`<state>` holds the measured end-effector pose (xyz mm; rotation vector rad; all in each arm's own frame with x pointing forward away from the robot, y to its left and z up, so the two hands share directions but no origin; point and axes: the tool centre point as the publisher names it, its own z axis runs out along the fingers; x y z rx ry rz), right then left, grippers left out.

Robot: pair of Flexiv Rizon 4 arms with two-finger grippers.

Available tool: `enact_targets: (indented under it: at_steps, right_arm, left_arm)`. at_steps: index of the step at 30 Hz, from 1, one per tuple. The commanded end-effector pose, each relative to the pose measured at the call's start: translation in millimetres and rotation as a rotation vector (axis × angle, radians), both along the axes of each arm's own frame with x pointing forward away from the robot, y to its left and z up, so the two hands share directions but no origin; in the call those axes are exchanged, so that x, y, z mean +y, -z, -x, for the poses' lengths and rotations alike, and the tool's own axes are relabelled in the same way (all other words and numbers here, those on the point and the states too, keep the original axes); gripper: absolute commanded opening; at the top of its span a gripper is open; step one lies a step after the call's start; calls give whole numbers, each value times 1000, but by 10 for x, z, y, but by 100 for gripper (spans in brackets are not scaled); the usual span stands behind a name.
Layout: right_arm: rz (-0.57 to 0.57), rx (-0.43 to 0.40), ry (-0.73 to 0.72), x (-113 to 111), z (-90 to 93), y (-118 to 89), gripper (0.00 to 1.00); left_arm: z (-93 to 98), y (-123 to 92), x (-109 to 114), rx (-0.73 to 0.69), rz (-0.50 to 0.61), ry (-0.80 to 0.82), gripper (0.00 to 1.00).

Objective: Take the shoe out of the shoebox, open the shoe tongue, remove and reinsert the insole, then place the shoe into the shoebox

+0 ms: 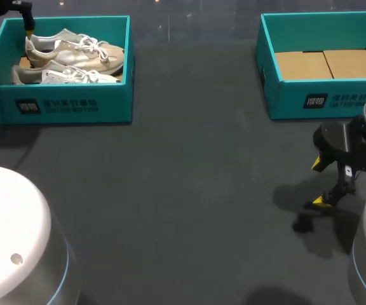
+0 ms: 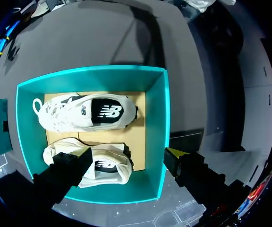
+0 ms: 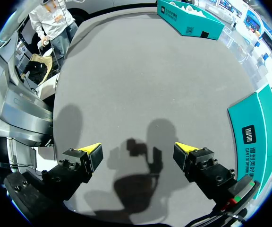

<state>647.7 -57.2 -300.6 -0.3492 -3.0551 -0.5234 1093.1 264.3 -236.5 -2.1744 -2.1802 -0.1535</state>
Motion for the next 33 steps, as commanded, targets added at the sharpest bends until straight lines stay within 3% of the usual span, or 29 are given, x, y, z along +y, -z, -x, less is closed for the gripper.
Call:
enact_targets:
  at_steps: [1, 8, 9, 15, 26, 33]
  right_arm:
    - [2, -3, 1, 2, 17, 2, 100]
    - [2, -3, 1, 2, 17, 2, 100]
    - [2, -3, 1, 2, 17, 2, 100]
    - [2, -3, 1, 2, 17, 2, 100]
    - [2, -3, 1, 2, 17, 2, 100]
    - [2, -3, 1, 2, 17, 2, 100]
  left_arm:
    - [166, 76, 0, -65, -18, 19, 100]
    - [300, 219, 36, -53, -26, 30, 100]
    - [323, 232, 40, -55, -23, 36, 96]
    - [420, 350, 72, -70, 7, 49, 100]
    - [472, 616, 103, -41, 12, 69, 100]
    - [462, 775, 90, -27, 15, 75, 93]
